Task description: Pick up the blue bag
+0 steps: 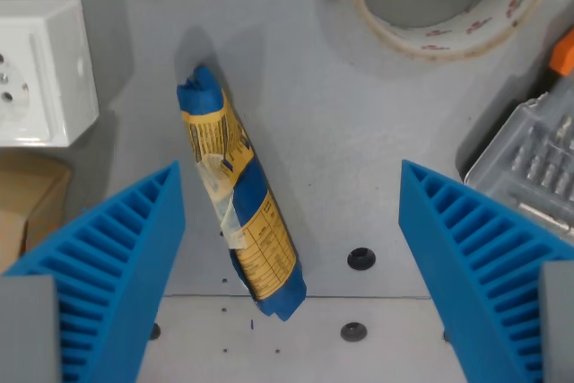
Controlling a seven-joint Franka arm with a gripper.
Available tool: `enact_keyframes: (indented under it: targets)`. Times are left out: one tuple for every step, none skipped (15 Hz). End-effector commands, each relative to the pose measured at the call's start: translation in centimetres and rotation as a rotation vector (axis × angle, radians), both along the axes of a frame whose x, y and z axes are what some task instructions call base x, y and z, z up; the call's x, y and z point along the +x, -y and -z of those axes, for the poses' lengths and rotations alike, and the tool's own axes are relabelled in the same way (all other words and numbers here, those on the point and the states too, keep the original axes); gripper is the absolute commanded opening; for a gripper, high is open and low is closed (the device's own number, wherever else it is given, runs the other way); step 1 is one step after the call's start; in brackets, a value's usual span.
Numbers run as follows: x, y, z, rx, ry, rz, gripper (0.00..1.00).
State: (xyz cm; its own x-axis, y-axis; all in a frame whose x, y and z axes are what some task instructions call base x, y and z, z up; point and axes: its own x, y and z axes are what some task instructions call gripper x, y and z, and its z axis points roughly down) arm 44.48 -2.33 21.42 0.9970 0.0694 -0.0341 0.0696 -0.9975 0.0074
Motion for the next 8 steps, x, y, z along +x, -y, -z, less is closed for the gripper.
enact_keyframes:
  targets:
    - [-1.0,-0.6,1.0,-0.034,0.106,-0.205,1.0]
    - [-1.1,-0.7,1.3,-0.036,0.106,-0.222,1.0]
    - [-1.3,-0.8,1.7,-0.038,0.106,-0.235,1.0]
    - [-1.4,-1.0,2.0,-0.039,0.104,-0.251,1.0]
    - [-1.5,-1.1,2.3,-0.042,0.104,-0.266,1.0]
    - [-1.6,-1.2,2.5,-0.042,0.099,-0.283,1.0]
    - [-1.6,-1.3,2.7,-0.044,0.096,-0.296,1.0]
    - [-1.7,-1.4,3.0,-0.044,0.092,-0.308,1.0]
